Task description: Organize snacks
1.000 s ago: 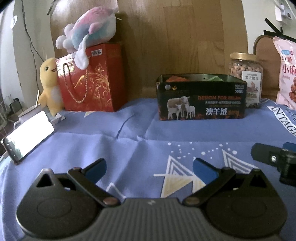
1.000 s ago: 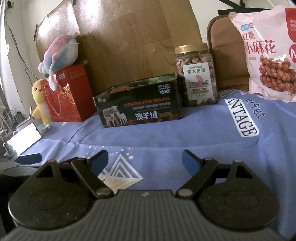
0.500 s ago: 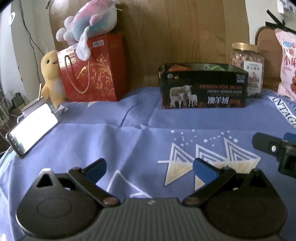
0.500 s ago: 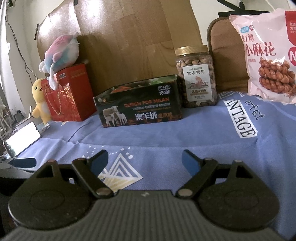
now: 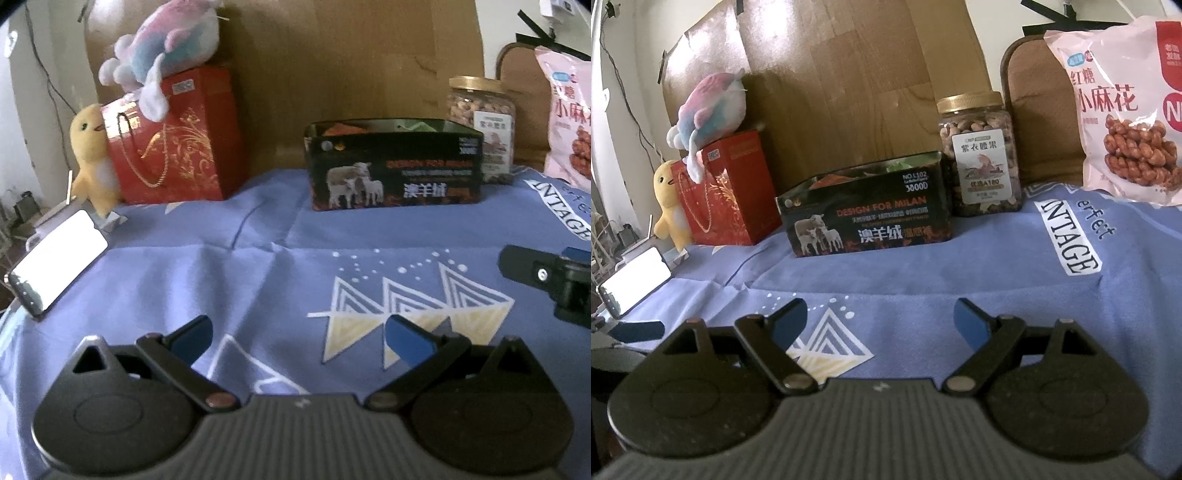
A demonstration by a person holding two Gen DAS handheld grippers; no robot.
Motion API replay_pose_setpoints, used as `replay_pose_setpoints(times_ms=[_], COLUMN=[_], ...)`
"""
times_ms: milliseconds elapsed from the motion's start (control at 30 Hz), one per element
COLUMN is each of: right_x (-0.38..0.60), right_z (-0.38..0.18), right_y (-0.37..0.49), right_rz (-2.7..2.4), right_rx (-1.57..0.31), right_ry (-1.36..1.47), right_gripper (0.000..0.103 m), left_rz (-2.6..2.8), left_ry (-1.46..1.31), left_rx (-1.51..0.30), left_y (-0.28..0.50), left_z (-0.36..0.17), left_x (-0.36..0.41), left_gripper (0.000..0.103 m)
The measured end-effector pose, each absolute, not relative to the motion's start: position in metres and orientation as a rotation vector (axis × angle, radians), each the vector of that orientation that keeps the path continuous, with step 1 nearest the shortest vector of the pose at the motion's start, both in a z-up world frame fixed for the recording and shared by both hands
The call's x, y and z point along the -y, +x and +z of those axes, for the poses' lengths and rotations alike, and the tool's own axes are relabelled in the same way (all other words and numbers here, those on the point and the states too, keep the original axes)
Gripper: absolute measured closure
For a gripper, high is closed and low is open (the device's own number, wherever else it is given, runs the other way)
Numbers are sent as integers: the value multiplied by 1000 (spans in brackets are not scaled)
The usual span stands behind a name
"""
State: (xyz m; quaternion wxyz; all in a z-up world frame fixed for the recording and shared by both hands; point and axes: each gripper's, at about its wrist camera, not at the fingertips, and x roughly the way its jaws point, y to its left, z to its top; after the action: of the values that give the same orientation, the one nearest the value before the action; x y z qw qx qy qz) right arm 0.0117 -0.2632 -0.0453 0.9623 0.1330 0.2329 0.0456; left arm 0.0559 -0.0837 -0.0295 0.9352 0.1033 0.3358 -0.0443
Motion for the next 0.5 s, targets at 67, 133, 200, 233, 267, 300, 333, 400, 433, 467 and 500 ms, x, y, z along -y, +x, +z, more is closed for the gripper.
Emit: replay_pose_setpoints(times_ms=[67, 133, 200, 233, 267, 300, 333, 400, 433, 467, 500], right_x=[263, 263, 264, 264, 263, 263, 263, 264, 264, 264, 264], right_z=[-45, -45, -45, -45, -45, -45, -45, -45, -45, -45, -45], right_y=[12, 12, 12, 12, 12, 12, 12, 12, 12, 12, 12], right_rz=[91, 92, 92, 92, 92, 92, 92, 92, 92, 92, 92], right_rx=[-472, -472, -472, -472, -472, -472, -472, -472, -472, -472, -472], right_ry=[271, 270, 270, 270, 271, 271, 270, 270, 270, 271, 271], right_gripper=[15, 14, 14, 15, 14, 14, 14, 14, 15, 15, 15], left_rz=[-95, -100, -97, -95, -95, -95, -94, -95, -91, -85, -81], left_ry=[214, 211, 207, 210, 214, 216, 217, 222, 227, 233, 237], left_rx=[-684, -687, -687, -686, -684, -686, -687, -683, -678, -673, -667], left_y=[55, 54, 54, 55, 55, 55, 55, 54, 53, 52, 52], left_z=[-30, -29, -29, -29, -29, -29, -29, -29, -29, -28, -27], left_x=[85, 85, 85, 85, 85, 85, 85, 86, 87, 87, 87], left_gripper=[0, 0, 0, 0, 0, 0, 0, 0, 0, 0, 0])
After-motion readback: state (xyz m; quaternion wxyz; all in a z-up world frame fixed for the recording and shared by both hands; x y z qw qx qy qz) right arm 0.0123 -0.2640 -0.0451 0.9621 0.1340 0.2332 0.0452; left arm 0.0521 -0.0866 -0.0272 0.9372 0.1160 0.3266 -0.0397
